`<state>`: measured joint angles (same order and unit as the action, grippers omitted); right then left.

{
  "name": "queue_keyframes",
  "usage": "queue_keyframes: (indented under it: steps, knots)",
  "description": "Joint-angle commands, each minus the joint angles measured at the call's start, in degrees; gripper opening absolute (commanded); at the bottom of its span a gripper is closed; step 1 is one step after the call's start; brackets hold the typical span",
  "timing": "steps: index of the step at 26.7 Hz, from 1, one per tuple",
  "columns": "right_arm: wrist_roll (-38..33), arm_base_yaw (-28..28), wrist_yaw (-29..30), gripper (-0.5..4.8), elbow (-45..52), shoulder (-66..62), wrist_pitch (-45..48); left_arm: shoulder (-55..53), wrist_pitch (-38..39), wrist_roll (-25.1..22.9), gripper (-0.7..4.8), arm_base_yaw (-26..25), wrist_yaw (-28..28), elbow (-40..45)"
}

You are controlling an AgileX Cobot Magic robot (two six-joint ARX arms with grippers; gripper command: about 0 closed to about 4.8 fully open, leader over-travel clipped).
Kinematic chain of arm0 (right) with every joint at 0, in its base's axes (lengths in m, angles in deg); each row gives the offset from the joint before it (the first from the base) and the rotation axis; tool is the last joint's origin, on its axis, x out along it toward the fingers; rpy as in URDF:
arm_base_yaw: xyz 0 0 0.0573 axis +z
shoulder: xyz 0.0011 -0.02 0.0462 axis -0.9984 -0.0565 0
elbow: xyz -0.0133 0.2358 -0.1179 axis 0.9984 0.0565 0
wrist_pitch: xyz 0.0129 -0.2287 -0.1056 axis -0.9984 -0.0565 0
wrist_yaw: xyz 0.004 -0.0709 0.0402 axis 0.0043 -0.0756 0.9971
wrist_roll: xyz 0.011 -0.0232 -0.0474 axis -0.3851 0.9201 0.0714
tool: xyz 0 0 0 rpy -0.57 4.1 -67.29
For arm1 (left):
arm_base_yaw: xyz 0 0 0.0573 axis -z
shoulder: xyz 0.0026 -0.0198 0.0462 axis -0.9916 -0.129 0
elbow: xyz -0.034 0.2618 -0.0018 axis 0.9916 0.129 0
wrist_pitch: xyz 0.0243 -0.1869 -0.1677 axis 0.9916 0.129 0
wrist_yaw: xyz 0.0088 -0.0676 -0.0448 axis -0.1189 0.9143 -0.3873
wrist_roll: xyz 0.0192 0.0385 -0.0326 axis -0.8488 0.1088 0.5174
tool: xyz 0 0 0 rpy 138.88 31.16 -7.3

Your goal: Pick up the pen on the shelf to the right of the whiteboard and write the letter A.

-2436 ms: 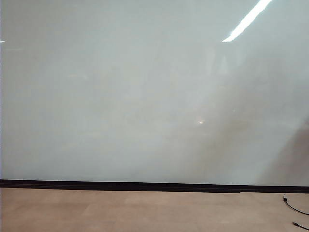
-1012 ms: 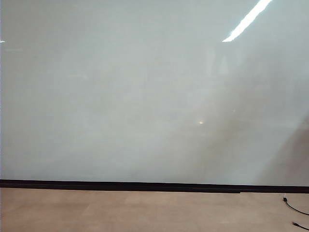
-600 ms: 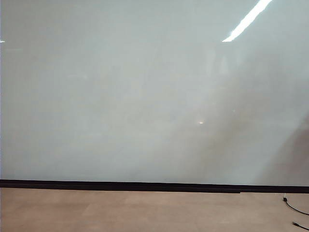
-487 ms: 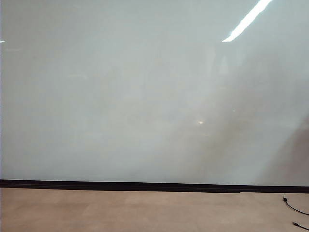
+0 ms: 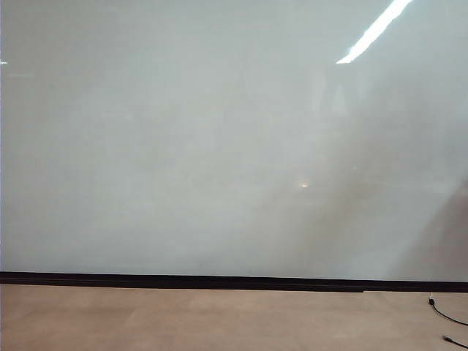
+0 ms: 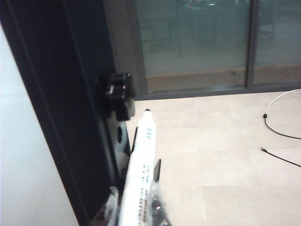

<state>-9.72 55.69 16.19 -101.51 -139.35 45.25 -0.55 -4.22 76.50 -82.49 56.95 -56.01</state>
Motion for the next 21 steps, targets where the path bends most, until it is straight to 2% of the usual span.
queue_keyframes:
  steps: [1, 21]
  knots:
    - [-0.1, -0.5, 0.4, -0.09, -0.1, 0.3, 0.3, 0.0, -0.3, -0.3, -0.04, 0.0, 0.2, -0.2]
    - [1.4, -1.1, 0.1, -0.09, -0.1, 0.8, 1.7, 0.0, -0.3, -0.3, -0.04, 0.0, 0.2, -0.2]
